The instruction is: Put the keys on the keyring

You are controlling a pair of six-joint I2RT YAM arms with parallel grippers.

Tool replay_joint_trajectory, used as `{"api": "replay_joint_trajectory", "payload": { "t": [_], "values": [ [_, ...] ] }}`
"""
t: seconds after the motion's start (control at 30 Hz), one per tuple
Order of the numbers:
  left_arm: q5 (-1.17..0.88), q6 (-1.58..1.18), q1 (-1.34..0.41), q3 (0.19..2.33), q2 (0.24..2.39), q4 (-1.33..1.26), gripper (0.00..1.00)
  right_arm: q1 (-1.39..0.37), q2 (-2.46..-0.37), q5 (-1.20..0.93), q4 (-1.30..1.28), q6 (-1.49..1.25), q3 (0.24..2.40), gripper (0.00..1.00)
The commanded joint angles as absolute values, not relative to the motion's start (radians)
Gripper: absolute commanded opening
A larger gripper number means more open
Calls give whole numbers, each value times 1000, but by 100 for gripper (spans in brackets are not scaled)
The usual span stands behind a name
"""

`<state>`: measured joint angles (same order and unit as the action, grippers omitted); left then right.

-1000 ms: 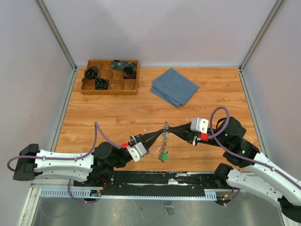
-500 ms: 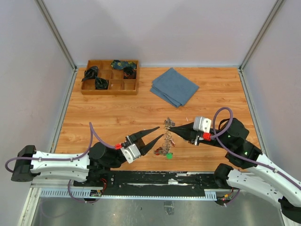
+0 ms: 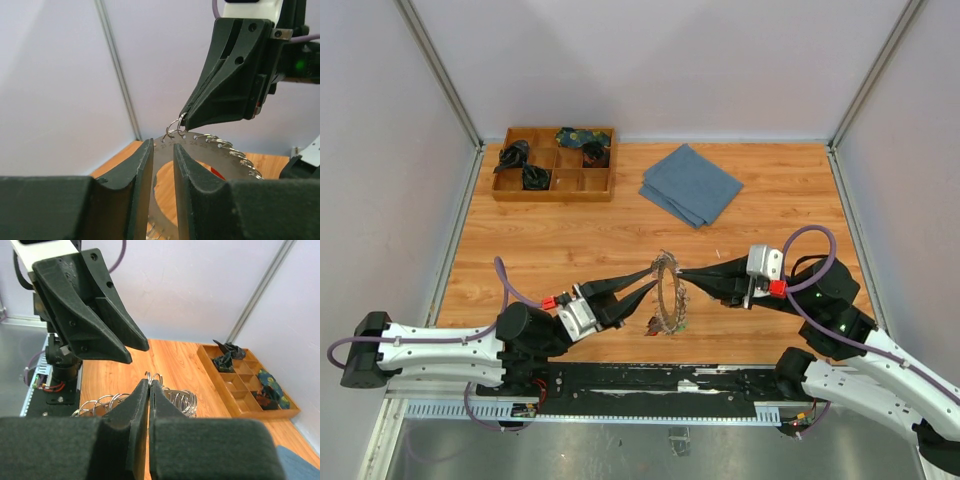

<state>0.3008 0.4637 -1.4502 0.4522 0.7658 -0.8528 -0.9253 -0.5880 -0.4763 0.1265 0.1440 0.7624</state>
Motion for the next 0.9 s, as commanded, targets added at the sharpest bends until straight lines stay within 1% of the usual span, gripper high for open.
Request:
{"api": "replay_joint_trajectory", "payload": {
  "t": [0.0, 0.27, 0.63, 0.87],
  "values": [
    [265, 373, -1457, 446, 781, -946, 27, -937, -571, -563, 327, 63, 737, 0],
    [199, 336, -1457, 466, 810, -973, 20, -937, -573, -624, 481, -29, 702, 0],
    [165, 347, -1457, 488, 837, -984, 22, -937, -590, -651, 493, -47, 706, 0],
    [143, 344, -1457, 503, 858, -1011, 22, -937, -602, -659, 492, -51, 706, 0]
  ]
}}
